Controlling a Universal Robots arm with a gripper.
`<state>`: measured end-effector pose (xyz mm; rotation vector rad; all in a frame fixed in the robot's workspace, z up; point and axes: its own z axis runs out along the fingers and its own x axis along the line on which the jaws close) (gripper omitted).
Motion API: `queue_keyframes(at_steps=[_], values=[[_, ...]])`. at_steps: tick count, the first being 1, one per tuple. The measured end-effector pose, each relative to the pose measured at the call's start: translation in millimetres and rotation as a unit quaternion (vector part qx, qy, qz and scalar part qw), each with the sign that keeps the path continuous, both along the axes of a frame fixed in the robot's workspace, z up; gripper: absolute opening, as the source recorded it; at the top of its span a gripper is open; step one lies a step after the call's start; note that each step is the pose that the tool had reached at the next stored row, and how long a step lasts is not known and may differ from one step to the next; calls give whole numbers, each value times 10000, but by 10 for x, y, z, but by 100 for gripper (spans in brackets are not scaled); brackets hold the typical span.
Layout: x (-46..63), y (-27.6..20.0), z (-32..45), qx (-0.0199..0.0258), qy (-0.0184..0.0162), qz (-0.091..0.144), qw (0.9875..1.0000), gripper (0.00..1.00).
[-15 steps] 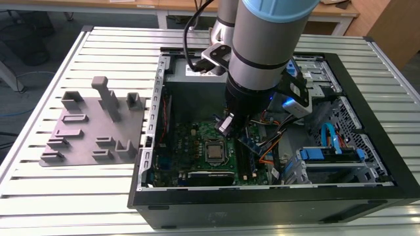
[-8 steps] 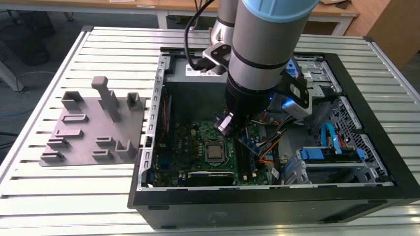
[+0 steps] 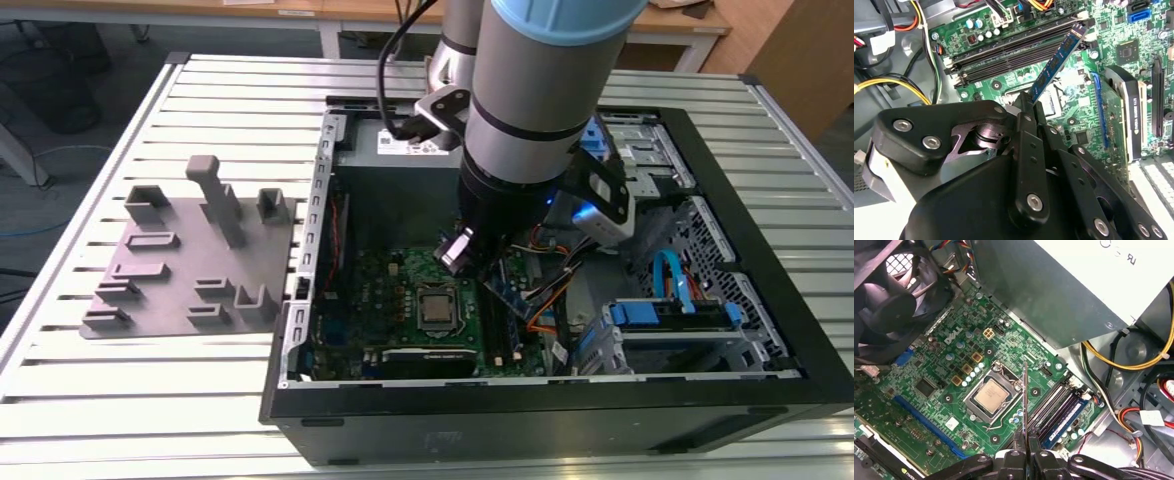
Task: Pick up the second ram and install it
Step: 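Insert the second ram into the second slot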
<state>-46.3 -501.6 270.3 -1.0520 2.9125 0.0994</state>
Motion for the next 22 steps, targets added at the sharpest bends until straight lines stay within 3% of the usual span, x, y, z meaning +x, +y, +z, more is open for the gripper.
queue_keyframes(at_steps=[22], values=[[0, 0, 0, -3, 0, -551, 9985, 14]])
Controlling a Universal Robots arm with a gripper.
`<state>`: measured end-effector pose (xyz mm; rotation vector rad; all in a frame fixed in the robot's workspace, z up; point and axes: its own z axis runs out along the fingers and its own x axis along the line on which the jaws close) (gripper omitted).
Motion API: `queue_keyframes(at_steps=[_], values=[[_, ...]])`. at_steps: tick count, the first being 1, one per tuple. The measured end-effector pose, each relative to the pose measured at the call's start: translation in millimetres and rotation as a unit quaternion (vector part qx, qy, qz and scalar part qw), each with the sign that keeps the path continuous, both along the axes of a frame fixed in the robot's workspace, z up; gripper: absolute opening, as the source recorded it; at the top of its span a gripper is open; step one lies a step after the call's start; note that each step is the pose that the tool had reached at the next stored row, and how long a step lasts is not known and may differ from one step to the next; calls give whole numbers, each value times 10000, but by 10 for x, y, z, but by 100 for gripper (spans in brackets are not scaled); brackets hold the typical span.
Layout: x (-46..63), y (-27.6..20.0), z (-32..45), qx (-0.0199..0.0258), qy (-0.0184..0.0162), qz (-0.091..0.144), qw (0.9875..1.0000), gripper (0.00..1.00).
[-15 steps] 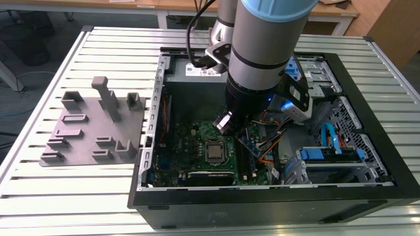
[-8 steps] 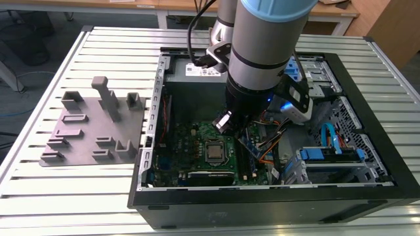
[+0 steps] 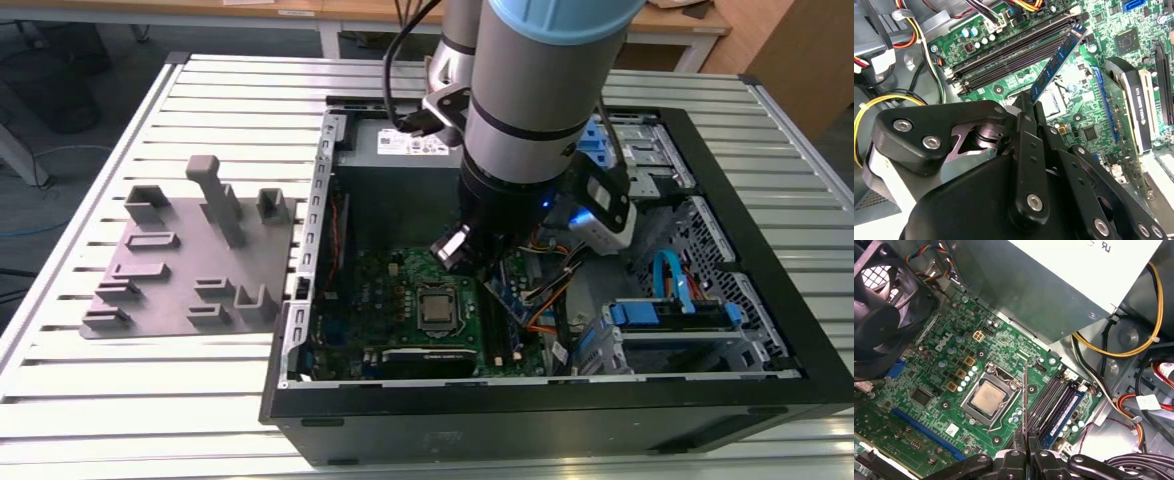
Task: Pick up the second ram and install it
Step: 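Insert the second ram into the second slot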
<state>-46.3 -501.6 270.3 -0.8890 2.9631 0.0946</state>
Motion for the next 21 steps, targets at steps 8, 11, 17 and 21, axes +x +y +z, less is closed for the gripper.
queue_keyframes(at_steps=[8, 11, 17, 21], values=[[0, 0, 0, -1, 0, -196, 9998, 14], [0, 0, 0, -2, 0, -269, 9996, 14], [0, 0, 0, -3, 0, -411, 9992, 14], [0, 0, 0, -4, 0, -503, 9987, 14]])
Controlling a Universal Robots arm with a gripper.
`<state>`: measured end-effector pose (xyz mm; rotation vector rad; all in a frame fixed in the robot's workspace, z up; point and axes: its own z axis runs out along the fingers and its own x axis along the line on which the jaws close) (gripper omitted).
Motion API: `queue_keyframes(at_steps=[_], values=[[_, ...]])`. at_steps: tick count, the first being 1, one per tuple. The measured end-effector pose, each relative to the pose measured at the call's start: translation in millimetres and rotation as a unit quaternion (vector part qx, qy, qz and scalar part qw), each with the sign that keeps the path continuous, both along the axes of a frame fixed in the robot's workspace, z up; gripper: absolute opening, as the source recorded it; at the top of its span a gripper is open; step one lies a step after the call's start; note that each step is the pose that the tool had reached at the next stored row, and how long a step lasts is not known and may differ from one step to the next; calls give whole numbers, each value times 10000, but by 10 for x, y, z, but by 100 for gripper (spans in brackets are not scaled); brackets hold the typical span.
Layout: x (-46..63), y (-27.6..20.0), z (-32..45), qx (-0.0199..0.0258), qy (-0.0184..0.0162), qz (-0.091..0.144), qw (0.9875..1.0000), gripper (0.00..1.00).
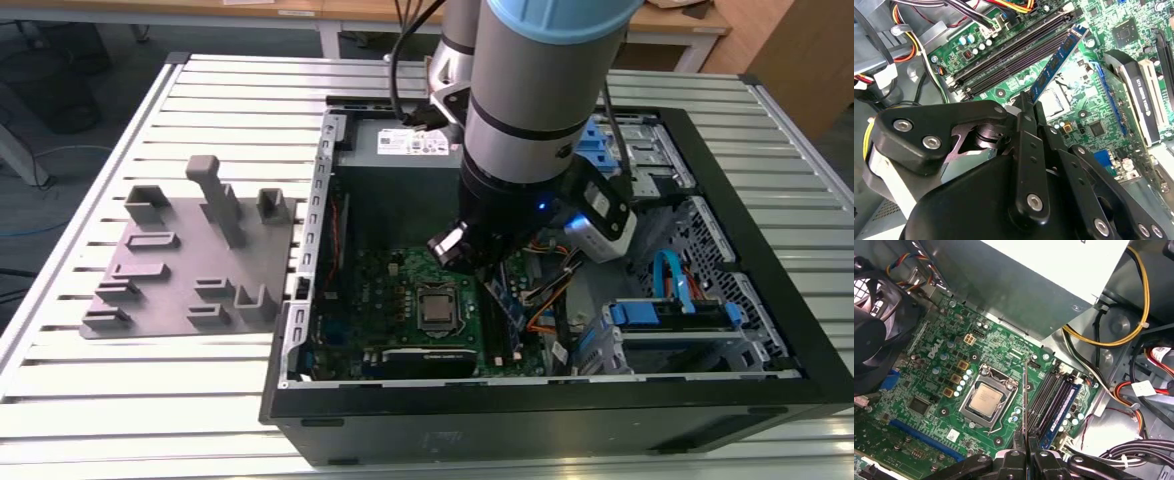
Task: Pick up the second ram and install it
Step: 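Insert the second ram into the second slot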
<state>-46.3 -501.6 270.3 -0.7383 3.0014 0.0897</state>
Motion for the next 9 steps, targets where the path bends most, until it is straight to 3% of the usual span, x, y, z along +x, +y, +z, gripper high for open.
queue_keyframes(at_steps=[9], values=[[0, 0, 0, -4, 0, -202, 9998, 14]])
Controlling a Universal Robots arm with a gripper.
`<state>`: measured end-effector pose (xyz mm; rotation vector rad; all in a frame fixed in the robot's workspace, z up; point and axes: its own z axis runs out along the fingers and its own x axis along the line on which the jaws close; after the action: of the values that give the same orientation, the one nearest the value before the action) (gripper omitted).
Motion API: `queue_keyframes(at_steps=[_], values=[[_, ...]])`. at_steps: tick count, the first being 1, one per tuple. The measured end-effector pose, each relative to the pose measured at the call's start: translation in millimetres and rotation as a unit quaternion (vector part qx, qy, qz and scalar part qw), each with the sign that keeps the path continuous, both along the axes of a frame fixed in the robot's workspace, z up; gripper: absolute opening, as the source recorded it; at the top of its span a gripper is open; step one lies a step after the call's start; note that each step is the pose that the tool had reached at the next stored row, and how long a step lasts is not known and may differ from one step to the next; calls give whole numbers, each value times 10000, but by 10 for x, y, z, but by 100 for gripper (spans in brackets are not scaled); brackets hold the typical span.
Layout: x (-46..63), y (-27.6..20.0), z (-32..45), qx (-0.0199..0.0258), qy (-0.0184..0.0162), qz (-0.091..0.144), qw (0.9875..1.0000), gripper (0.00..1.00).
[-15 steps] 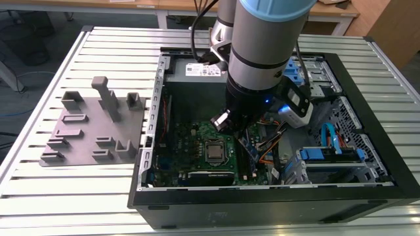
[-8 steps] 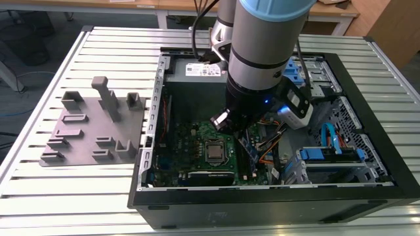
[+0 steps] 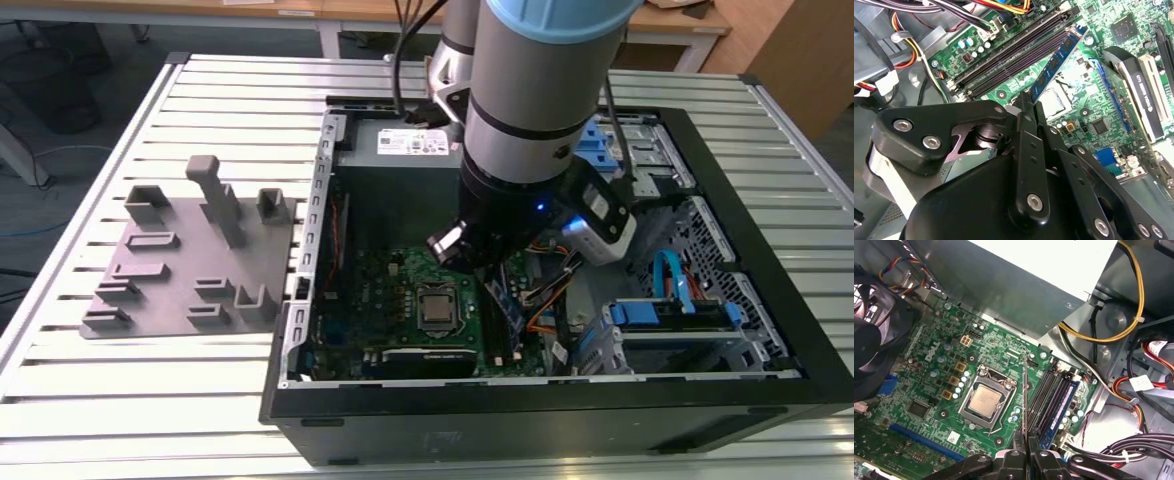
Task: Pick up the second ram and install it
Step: 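Insert the second ram into the second slot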
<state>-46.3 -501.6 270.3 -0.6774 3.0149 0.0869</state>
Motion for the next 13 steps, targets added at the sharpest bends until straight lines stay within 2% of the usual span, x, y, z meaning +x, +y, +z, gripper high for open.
queue_keyframes(at_steps=[13], values=[[0, 0, 0, -13, 0, -323, 9995, 14]])
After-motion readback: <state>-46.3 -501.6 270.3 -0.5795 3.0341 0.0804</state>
